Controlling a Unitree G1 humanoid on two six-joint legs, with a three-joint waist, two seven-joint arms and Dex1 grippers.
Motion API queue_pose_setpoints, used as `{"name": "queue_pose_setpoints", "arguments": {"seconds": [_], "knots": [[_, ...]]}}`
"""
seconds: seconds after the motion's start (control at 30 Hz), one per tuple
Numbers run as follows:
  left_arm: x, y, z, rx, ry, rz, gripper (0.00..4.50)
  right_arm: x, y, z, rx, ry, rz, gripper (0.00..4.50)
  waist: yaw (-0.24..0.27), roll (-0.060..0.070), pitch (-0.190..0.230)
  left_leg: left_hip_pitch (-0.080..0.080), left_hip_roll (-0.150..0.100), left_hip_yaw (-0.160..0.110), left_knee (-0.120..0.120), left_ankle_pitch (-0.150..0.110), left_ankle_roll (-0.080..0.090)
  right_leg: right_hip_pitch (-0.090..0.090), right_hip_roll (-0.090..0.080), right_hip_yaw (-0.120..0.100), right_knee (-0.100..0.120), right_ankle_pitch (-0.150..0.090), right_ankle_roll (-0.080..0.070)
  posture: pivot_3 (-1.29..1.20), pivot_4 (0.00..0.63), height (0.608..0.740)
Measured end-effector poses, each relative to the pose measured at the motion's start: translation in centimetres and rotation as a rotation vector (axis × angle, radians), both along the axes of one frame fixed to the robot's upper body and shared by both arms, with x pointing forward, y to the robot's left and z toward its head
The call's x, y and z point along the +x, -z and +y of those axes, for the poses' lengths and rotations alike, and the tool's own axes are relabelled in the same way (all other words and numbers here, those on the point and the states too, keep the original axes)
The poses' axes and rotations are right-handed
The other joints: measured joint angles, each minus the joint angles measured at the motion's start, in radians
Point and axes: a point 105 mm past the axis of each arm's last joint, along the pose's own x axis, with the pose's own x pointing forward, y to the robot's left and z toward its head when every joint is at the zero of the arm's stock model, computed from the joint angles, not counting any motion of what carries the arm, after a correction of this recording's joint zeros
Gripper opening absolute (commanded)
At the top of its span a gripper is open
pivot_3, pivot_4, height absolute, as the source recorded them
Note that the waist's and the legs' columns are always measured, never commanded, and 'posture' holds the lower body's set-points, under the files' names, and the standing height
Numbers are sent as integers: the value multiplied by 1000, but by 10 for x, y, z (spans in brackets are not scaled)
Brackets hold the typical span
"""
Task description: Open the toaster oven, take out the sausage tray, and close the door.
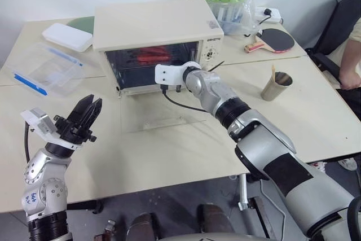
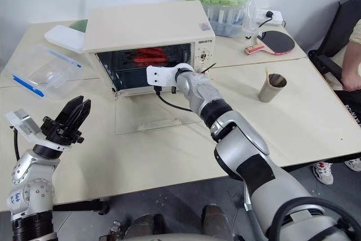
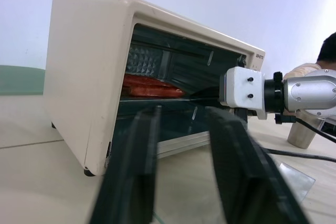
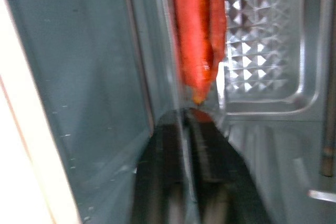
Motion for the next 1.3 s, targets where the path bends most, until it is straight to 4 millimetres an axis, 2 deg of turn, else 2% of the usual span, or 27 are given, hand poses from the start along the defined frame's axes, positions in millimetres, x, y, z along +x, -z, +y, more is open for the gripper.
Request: {"name": "queue_pose_setpoints", "arguments": {"seconds": [0.17, 0.23, 0.47, 0.77, 1.3], "knots": [[2, -3, -2, -10, 19, -3, 4034, 0, 1, 0, -9, -7, -12, 0, 0, 0, 0, 0, 0, 0, 0, 0, 0, 0, 0, 0, 0, 0, 0, 0, 150, 740], [2, -3, -2, -12, 33, 13, 4483, 0, 0, 0, -15, -10, -16, 0, -1, 0, 0, 0, 0, 0, 0, 0, 0, 0, 0, 0, 0, 0, 0, 0, 150, 740], [4, -2, -2, 12, 43, 36, 4483, -5, 0, -2, -20, -45, -29, 0, 0, 0, 0, 0, 0, 0, -1, 0, 0, 0, 0, 0, 0, 0, 0, 0, 150, 740], [20, 7, -2, 43, 8, 86, 4483, -25, 7, -2, -30, -92, -46, 0, -4, 0, 0, 0, 0, 0, -1, 0, 0, 0, 0, 0, 0, 0, 0, 0, 150, 740], [25, 8, 2, 62, 0, 106, 4483, -56, 17, -8, -49, -111, -70, 0, -3, 0, 0, 0, 0, 1, -1, 0, 0, 0, 0, 0, -1, 0, 0, 0, 150, 740]]}}
